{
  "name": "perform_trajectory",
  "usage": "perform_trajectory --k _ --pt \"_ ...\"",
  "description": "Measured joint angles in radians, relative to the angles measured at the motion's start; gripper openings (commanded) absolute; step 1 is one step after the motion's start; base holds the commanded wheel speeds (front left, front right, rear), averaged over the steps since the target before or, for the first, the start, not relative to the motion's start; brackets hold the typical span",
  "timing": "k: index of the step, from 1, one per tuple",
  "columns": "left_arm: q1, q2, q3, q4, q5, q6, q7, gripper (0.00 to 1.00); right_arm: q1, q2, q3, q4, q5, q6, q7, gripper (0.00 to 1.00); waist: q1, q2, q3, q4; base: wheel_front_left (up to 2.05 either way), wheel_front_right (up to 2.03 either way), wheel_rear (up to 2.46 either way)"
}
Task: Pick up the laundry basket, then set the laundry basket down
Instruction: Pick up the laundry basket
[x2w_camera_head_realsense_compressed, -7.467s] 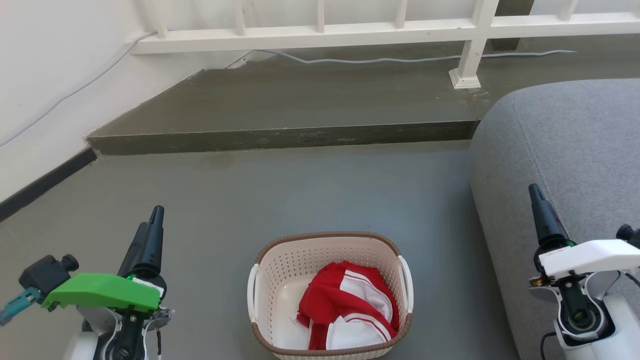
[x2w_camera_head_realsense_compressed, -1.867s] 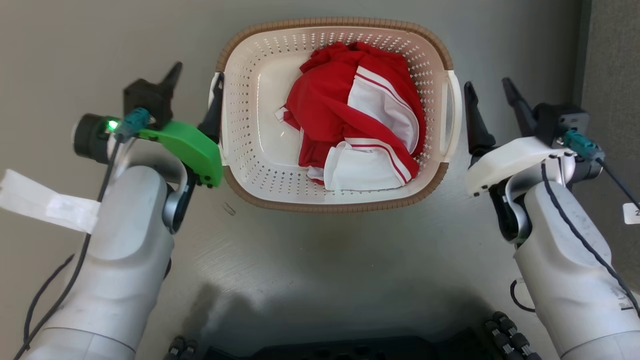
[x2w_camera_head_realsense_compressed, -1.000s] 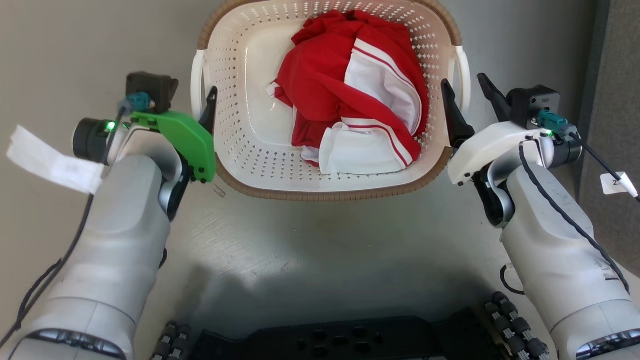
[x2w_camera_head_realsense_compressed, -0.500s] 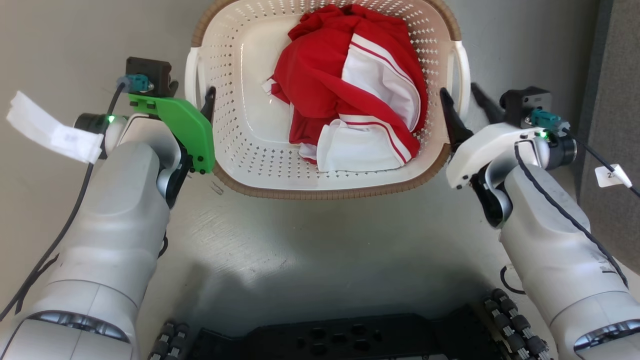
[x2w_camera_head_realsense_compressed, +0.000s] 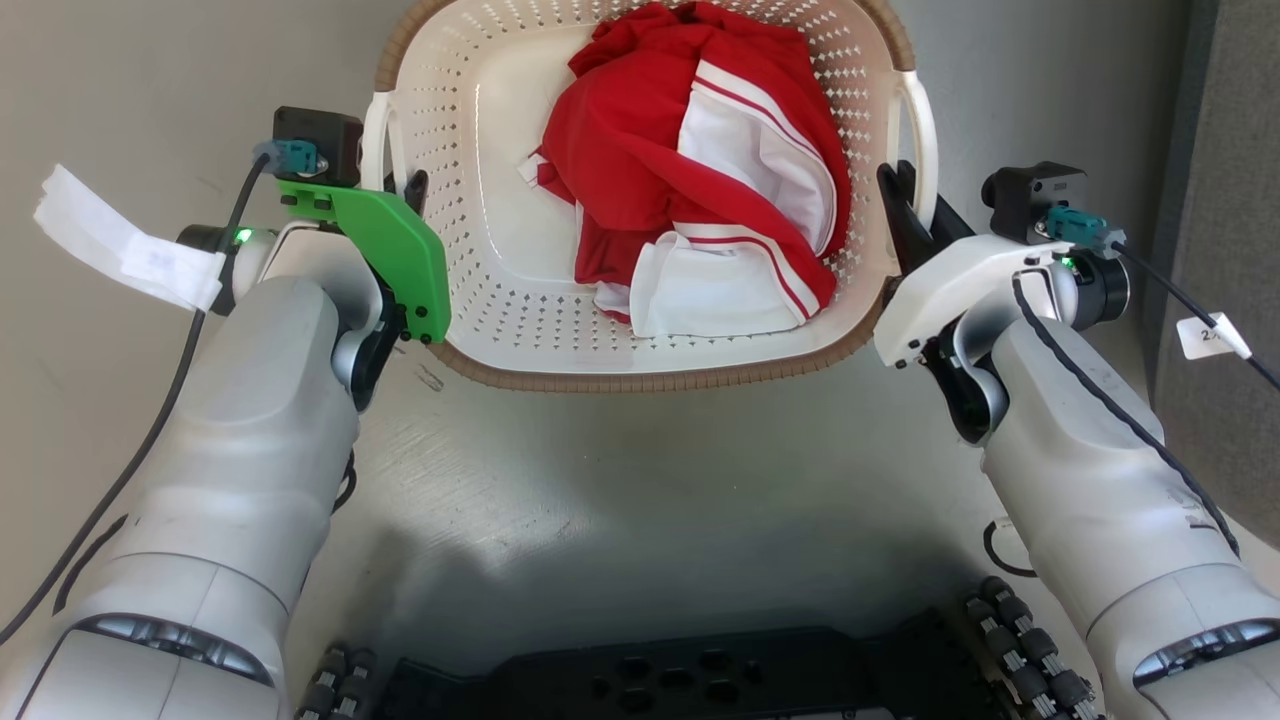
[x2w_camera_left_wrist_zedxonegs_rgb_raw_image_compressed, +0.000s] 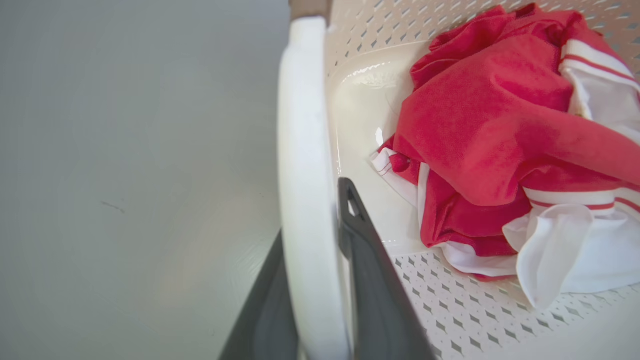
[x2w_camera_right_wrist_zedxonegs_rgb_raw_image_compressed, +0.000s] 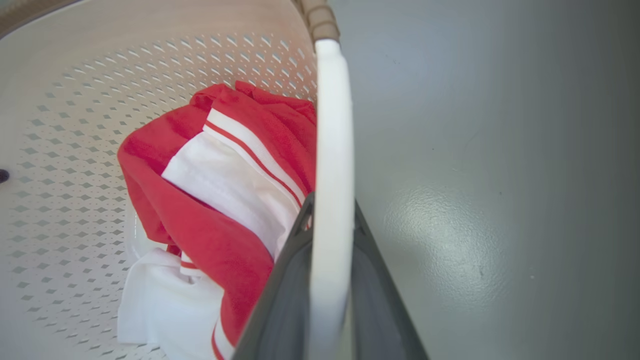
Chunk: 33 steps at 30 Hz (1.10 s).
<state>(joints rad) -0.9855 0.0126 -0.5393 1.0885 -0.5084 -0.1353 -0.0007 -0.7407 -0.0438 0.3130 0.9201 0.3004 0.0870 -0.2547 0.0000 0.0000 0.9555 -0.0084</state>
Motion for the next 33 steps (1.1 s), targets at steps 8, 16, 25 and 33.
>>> perform_trajectory --k 8,16,25,33 --pt "0.004 -0.005 -0.029 0.009 -0.042 0.003 0.001 0.00 -0.014 0.002 0.005 0.068 0.000 0.000 0.001 0.00 0.0000 0.0000 -0.033 -0.002 0.00 0.00 0.00" --pt "0.050 -0.009 -0.053 0.028 -0.101 0.003 0.029 0.00 -0.014 0.009 0.022 0.147 0.008 0.013 0.023 0.00 0.0000 0.0000 -0.100 -0.011 0.00 0.00 0.00" --pt "0.108 -0.012 -0.077 0.036 -0.165 0.003 0.072 0.00 -0.011 0.012 0.047 0.222 0.019 0.028 0.085 0.00 0.0000 0.0000 -0.199 -0.024 0.00 0.00 0.00" --pt "0.171 -0.016 -0.085 0.041 -0.221 0.003 0.112 0.00 0.009 0.017 0.063 0.264 0.051 0.038 0.130 0.00 0.0000 0.0000 -0.302 -0.035 0.00 0.00 0.00"
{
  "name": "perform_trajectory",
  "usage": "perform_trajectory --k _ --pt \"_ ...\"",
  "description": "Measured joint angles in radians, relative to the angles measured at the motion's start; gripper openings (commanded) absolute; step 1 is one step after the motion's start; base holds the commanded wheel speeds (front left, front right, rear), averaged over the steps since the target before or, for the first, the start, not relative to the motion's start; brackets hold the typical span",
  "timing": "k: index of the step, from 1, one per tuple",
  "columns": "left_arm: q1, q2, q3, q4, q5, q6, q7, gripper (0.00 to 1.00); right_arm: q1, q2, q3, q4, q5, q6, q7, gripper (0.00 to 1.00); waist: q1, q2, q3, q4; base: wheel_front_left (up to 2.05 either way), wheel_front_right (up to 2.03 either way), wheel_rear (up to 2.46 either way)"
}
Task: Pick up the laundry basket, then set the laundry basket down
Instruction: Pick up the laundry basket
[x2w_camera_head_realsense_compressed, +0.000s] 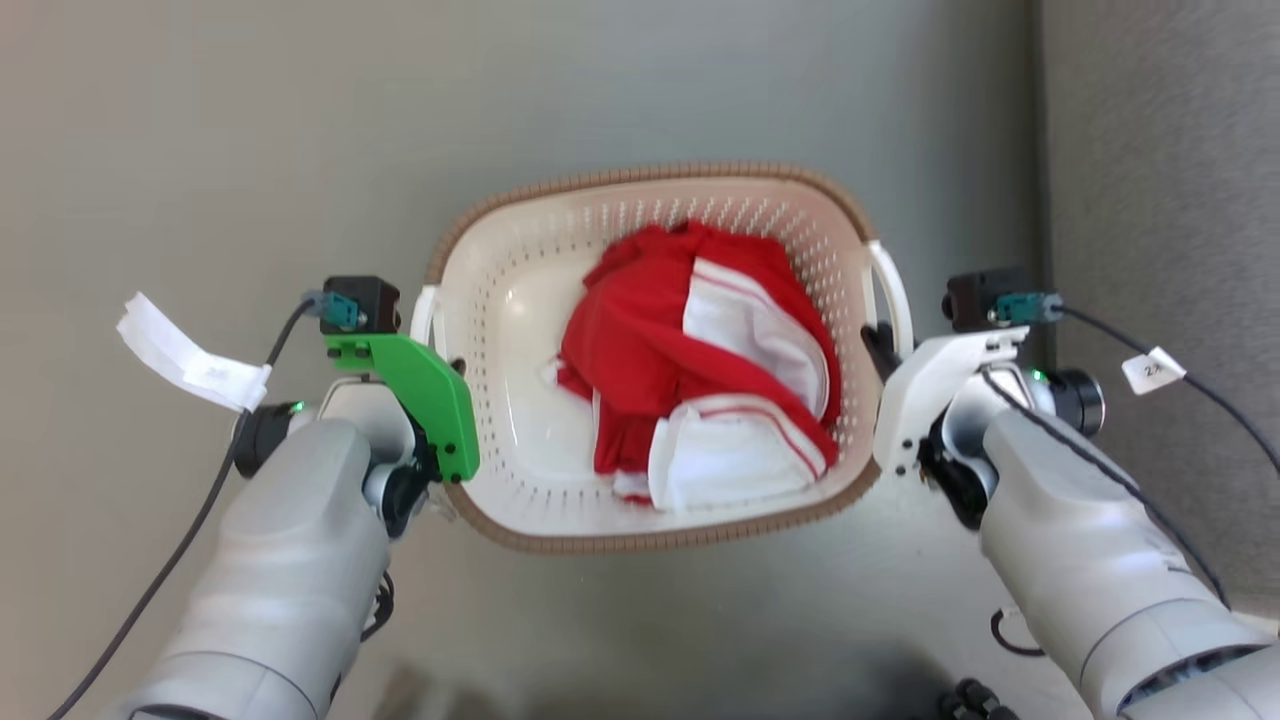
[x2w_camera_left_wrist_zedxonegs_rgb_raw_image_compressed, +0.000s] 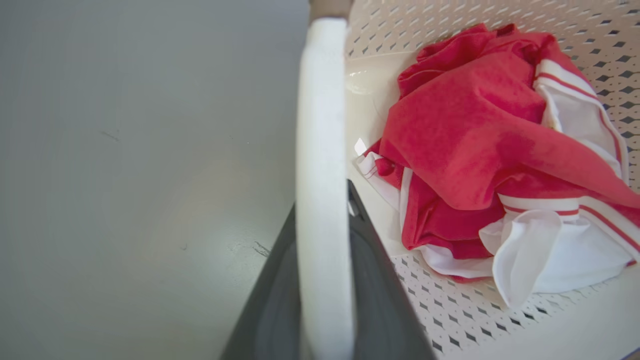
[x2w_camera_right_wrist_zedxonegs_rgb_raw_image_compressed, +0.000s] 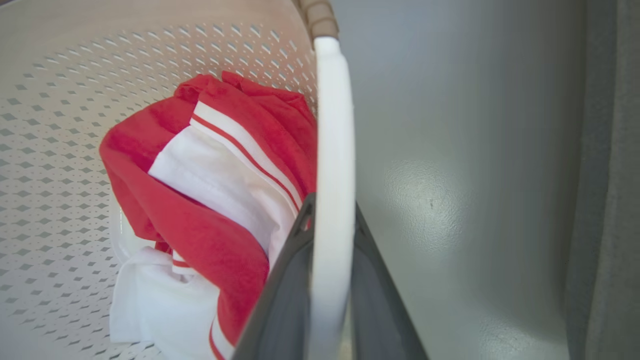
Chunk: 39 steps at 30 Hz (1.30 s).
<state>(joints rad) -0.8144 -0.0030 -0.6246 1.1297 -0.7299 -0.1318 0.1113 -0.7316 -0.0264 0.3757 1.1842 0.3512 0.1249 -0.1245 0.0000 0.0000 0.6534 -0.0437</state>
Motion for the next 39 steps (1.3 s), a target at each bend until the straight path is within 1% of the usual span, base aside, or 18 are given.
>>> perform_trajectory --k 3,9,20,31,39 --pt "0.017 -0.001 -0.007 0.001 -0.009 0.000 0.013 0.00 0.012 0.002 0.006 0.017 0.009 0.006 0.019 0.00 0.0000 0.0000 -0.040 -0.003 0.00 0.00 0.00" --pt "0.045 -0.002 -0.018 0.006 -0.049 0.000 0.039 0.00 0.031 0.004 0.018 0.034 0.024 0.007 0.051 0.00 0.0000 0.0000 -0.114 -0.010 0.00 0.00 0.00" --pt "0.123 -0.002 -0.032 0.012 -0.115 0.000 0.121 0.00 0.100 0.007 0.057 0.041 0.072 0.010 0.111 0.00 0.0000 0.0000 -0.255 -0.026 0.00 0.00 0.00" --pt "0.198 0.008 -0.063 0.019 -0.131 0.000 0.174 0.00 0.192 0.008 0.114 0.016 0.145 0.010 0.173 0.00 -0.0001 0.0000 -0.386 -0.041 0.00 0.00 0.00" --pt "0.243 0.019 -0.065 0.020 -0.176 0.000 0.206 0.00 0.236 0.010 0.144 -0.002 0.197 0.010 0.232 0.00 -0.0001 0.0000 -0.474 -0.052 0.00 0.00 0.00"
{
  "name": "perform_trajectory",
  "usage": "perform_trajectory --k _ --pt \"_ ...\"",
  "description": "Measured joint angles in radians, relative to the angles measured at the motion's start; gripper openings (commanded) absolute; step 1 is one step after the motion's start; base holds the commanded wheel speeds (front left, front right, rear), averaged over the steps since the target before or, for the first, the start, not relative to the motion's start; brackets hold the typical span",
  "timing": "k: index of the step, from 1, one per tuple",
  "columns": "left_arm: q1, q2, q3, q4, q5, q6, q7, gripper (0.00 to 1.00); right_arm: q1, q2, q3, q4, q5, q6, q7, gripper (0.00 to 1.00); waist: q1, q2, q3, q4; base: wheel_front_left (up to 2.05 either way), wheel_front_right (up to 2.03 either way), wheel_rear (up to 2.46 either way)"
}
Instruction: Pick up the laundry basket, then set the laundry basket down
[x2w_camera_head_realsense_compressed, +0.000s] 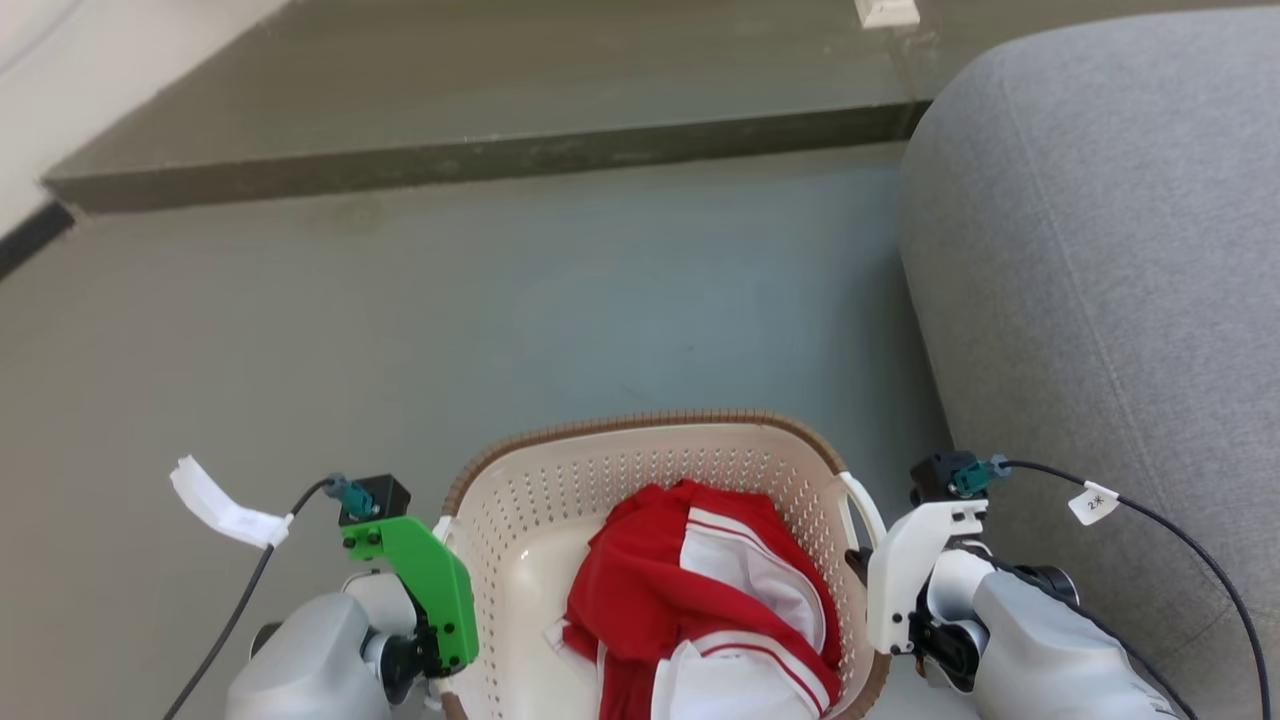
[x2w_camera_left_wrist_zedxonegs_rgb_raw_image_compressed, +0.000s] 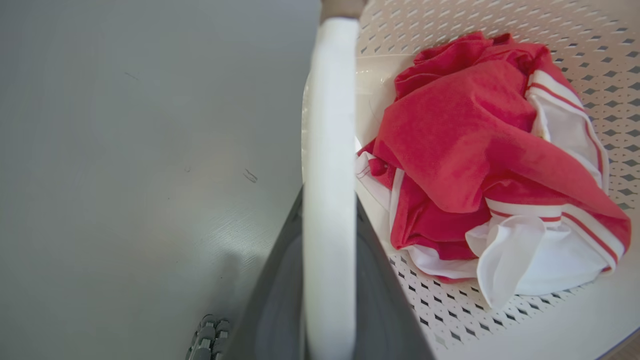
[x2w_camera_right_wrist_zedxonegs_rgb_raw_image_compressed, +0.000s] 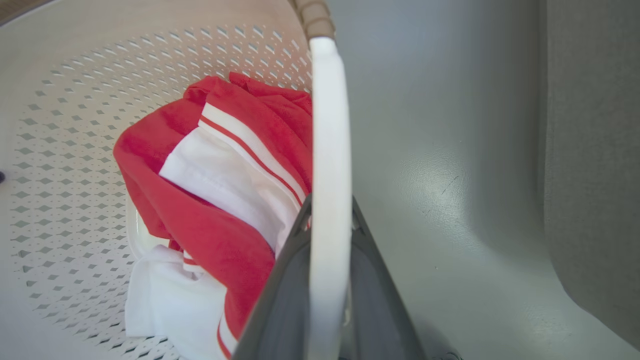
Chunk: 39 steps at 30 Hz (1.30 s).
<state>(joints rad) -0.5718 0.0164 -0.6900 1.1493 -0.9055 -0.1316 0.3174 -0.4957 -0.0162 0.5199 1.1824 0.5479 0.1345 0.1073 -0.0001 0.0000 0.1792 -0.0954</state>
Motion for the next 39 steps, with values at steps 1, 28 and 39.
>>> perform_trajectory --k 1,28,39 --pt "0.000 0.000 0.000 0.000 0.000 0.000 0.000 0.00 0.000 0.000 0.000 0.000 0.000 0.000 0.000 0.00 0.0000 0.0000 0.000 0.000 0.00 0.00 0.00" --pt "0.117 0.015 -0.020 -0.003 -0.069 0.000 0.060 0.00 0.080 0.000 0.055 -0.006 0.087 -0.001 0.118 0.00 0.0000 0.0000 -0.204 -0.024 0.00 0.00 0.00" --pt "0.117 0.030 -0.028 -0.022 -0.074 0.000 0.062 0.00 0.080 0.002 0.072 -0.009 0.104 -0.001 0.118 0.00 0.0000 0.0000 -0.210 -0.031 0.00 0.00 0.00"
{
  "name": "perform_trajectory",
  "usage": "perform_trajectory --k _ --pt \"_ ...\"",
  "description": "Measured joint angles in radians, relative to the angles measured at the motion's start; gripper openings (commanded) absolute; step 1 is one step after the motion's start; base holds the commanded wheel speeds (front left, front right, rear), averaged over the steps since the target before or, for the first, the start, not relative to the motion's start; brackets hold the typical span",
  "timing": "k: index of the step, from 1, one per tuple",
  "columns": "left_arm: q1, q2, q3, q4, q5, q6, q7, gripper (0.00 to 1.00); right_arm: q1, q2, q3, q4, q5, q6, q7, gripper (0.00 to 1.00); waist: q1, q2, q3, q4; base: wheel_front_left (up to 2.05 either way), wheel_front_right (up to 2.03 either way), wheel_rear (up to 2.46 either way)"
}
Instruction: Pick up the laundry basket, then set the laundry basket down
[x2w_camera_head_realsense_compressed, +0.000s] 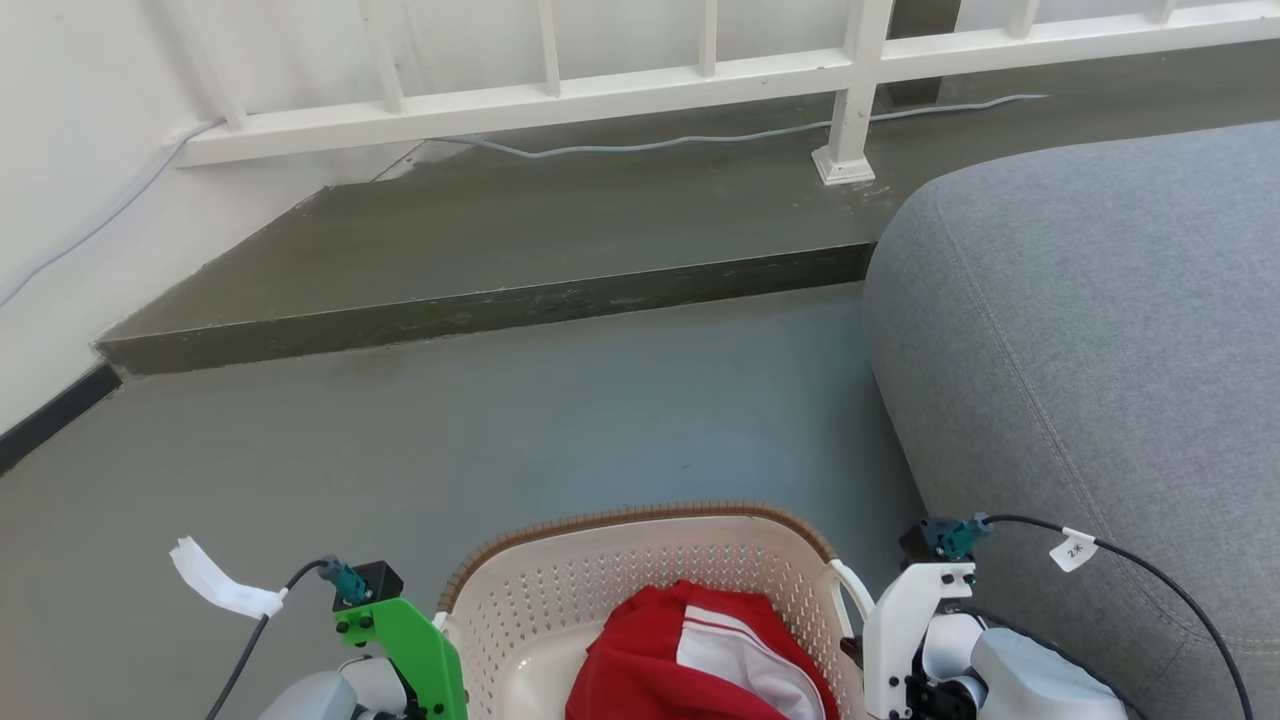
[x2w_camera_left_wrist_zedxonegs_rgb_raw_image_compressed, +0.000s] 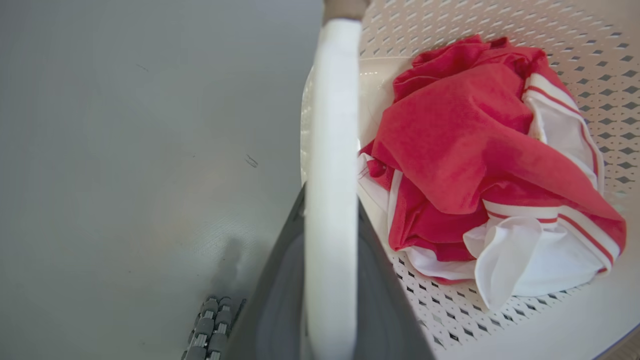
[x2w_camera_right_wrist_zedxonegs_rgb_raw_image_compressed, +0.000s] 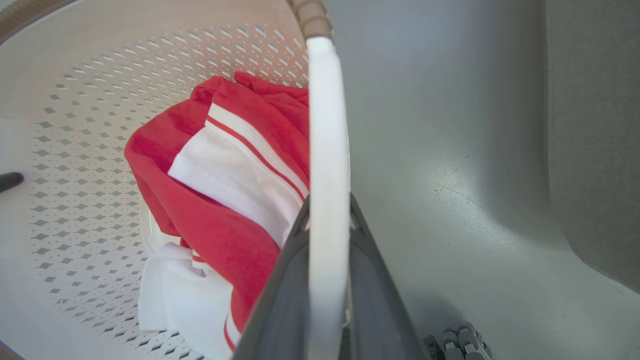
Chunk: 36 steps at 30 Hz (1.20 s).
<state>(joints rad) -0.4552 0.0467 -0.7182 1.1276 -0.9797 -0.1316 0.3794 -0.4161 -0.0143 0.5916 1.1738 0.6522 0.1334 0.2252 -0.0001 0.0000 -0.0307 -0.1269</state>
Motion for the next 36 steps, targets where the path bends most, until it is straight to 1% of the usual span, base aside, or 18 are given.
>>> perform_trajectory --k 21,26,36 --pt "0.000 0.007 -0.023 -0.005 -0.003 0.000 0.006 0.00 -0.003 0.000 0.030 0.000 0.012 0.000 0.000 0.00 0.0000 0.0000 0.003 0.000 0.00 0.00 0.00" --pt "0.000 0.008 -0.025 -0.005 -0.020 0.000 0.005 0.00 -0.003 0.000 0.034 0.001 0.015 -0.002 0.000 0.00 0.0000 0.0000 0.006 -0.002 0.00 0.00 0.00" --pt "-0.001 0.012 -0.028 -0.003 -0.020 0.000 -0.030 0.00 -0.033 0.000 0.055 0.002 0.014 -0.002 -0.015 0.00 0.0000 0.0000 0.043 -0.011 0.00 0.00 0.00"
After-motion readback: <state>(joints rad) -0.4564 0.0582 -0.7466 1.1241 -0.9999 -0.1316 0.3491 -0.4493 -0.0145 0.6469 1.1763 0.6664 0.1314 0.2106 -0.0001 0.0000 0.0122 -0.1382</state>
